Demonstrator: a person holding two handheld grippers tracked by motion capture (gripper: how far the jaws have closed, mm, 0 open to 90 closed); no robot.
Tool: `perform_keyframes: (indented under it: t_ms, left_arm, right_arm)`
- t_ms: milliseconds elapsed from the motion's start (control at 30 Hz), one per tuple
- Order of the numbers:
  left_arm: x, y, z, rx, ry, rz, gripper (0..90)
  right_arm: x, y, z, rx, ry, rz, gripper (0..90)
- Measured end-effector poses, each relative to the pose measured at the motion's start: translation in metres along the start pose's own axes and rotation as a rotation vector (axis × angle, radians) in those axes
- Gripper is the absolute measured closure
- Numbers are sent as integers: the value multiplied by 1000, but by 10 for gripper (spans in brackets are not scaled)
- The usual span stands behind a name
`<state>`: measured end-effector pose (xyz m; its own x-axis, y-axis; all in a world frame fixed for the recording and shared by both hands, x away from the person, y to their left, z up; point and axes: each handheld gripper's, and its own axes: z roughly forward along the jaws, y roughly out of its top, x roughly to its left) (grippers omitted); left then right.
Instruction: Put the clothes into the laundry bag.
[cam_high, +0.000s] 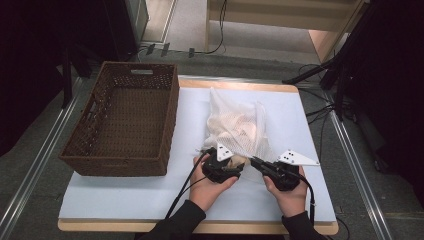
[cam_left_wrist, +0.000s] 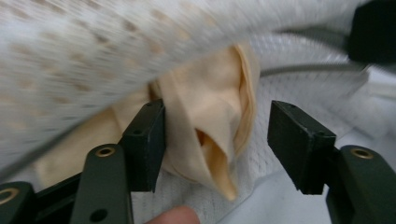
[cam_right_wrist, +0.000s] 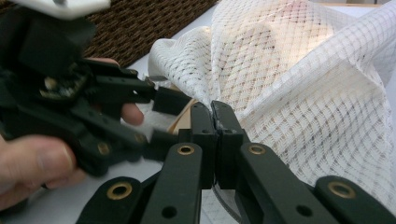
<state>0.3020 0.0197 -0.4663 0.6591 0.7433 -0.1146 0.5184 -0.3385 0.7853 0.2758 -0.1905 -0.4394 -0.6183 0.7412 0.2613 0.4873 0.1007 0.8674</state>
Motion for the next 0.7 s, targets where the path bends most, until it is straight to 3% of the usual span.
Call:
perform_keyframes:
  t_ms: [100,167,200,233,267,333,367,467,533,600,633,700]
  left_arm:
    - [-5,-2,12,65,79,36,390]
    - [-12,-3,16,82,159,98,507]
    - [-12,-1,15,80,161,107,629]
    - [-11,1,15,79,143,89,730]
    - [-10,3,15,68,124,72,768]
    - [-7,10,11,-19,76,27,794]
    - [-7,10,11,-19,76,27,795]
    - [-4,21,6,-145,115,-2,795]
    - [0,25,8,-192,179,-23,792]
    - [8,26,19,-160,227,-27,789]
    - [14,24,29,-93,203,-45,782]
    - [19,20,40,-9,164,-46,729]
  right_arm:
    - [1,0,0,6,-2,-4,895]
    - [1,-1,1,7,-2,0,895]
    - [1,-1,1,7,-1,-1,895]
    - [1,-1,1,7,0,-1,895]
    - [1,-1,1,10,1,1,895]
    - [2,-1,1,4,3,-4,896]
    - [2,0,1,3,2,-5,896]
    - [2,0,0,3,1,-3,897]
    - [1,0,0,2,3,-2,897]
    - [1,0,1,5,2,-3,897]
    - [2,-1,1,9,0,-4,897]
    - [0,-2,2,21,-11,-6,897]
